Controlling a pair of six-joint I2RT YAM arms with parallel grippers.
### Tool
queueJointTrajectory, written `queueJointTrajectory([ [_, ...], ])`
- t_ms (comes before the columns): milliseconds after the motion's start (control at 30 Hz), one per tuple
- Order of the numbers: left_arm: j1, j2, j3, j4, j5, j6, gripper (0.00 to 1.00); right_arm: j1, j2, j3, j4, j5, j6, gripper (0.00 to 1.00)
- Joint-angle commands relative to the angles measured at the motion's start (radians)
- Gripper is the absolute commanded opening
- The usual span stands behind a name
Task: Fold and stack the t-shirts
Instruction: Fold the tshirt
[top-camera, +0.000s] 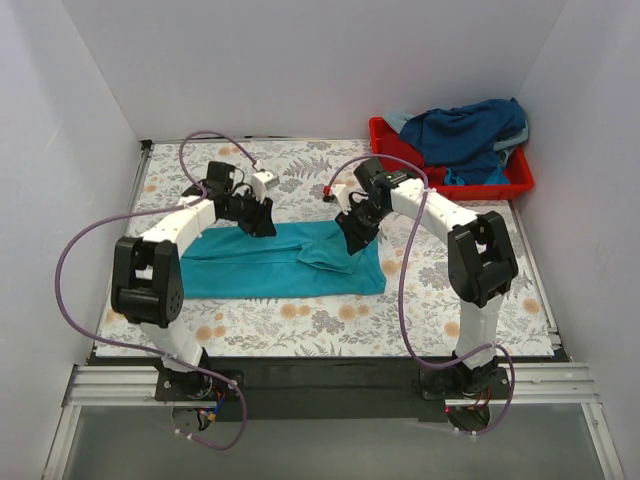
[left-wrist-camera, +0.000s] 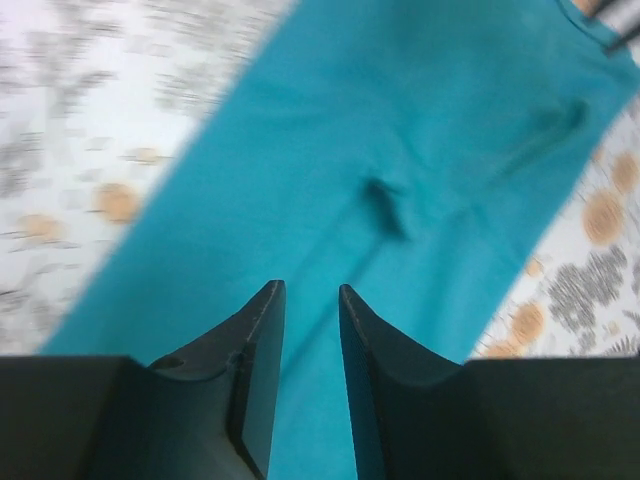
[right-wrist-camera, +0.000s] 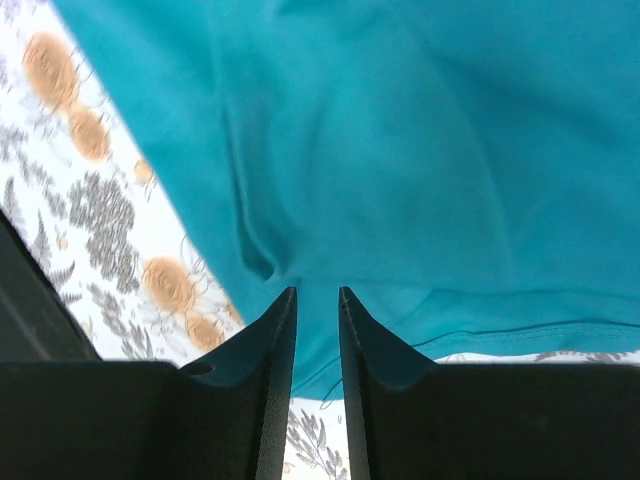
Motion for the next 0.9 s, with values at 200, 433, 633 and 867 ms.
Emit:
queueJointTrajectory([
  [200, 0.289, 0.203, 0.24, -0.155, -0.078, -0.119, 0.26, 0.137, 0.107, 0.026, 0.017, 0.231, 0.12, 0.28],
  [433, 0.339, 0.165, 0.197, -0.153, -0.1, -0.093, 0.25, 0.176, 0.179, 0.011, 0.018, 0.333, 0.105, 0.29],
  [633, 0.403, 0.157, 0.171, -0.159, -0.127, -0.091, 0.25, 0.174, 0.284, 0.133, 0.023, 0.475, 0.093, 0.27],
  [867, 0.507, 0.148, 0.161, -0.141, -0.095, -0.108, 0.24, 0.135, 0.542, 0.581, 0.038, 0.649, -0.021, 0.26],
])
